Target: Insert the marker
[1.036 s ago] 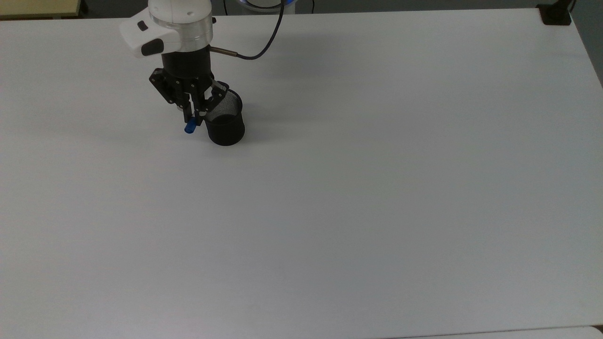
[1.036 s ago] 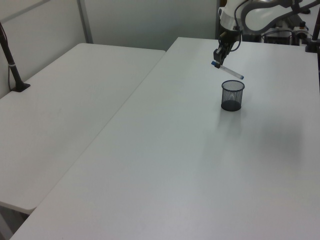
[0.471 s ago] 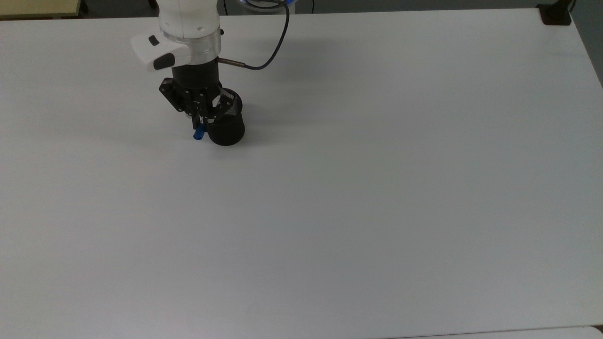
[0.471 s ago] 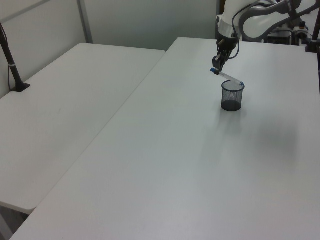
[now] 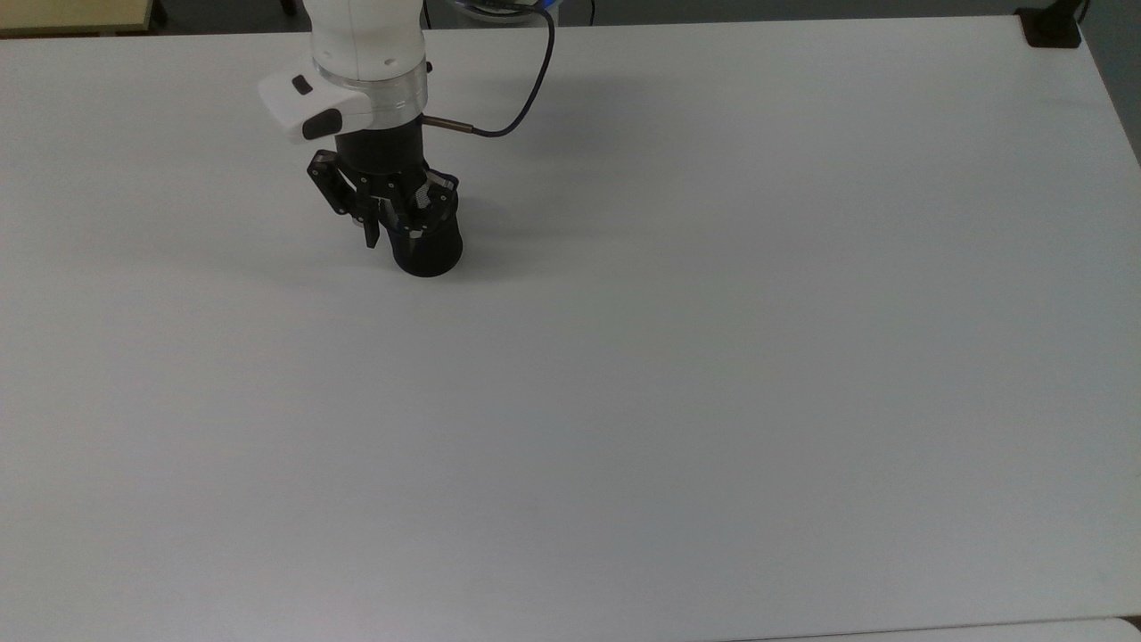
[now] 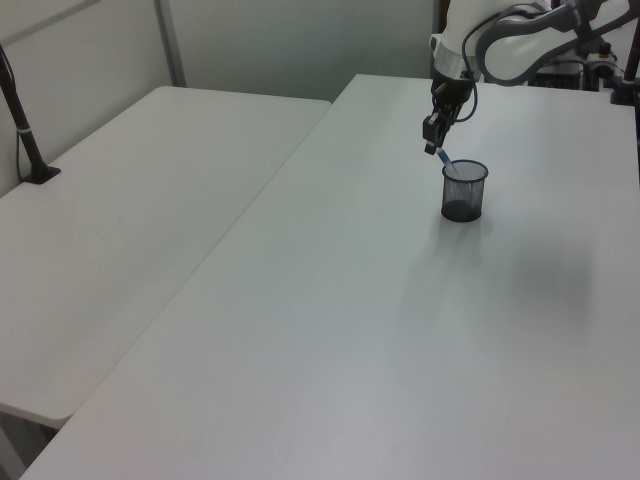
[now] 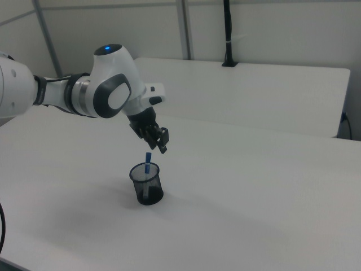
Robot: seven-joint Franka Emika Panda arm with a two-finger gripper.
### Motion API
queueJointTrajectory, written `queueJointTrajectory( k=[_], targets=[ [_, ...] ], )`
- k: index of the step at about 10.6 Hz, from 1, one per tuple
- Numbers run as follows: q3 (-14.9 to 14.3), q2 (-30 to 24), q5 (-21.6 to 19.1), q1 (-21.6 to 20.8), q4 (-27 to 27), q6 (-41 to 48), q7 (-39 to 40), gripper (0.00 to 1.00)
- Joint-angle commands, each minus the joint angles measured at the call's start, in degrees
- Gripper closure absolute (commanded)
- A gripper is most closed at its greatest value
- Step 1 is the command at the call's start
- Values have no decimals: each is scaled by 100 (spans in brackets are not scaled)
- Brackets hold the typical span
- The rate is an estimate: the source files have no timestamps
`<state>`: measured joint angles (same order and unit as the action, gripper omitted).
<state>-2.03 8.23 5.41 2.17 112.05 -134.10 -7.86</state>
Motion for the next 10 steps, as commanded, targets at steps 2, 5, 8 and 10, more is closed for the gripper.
queueJointTrajectory(
  k=[2, 5, 8, 10],
  targets=[
    [-8, -181, 30, -418, -68, -20, -286, 0],
    [1, -172, -22, -718, -927, 1548, -216, 0],
    [1, -198, -66, -946, -1702, 2798, -234, 0],
    [9, -338, -66, -973, -2019, 3581, -164, 0]
  ],
)
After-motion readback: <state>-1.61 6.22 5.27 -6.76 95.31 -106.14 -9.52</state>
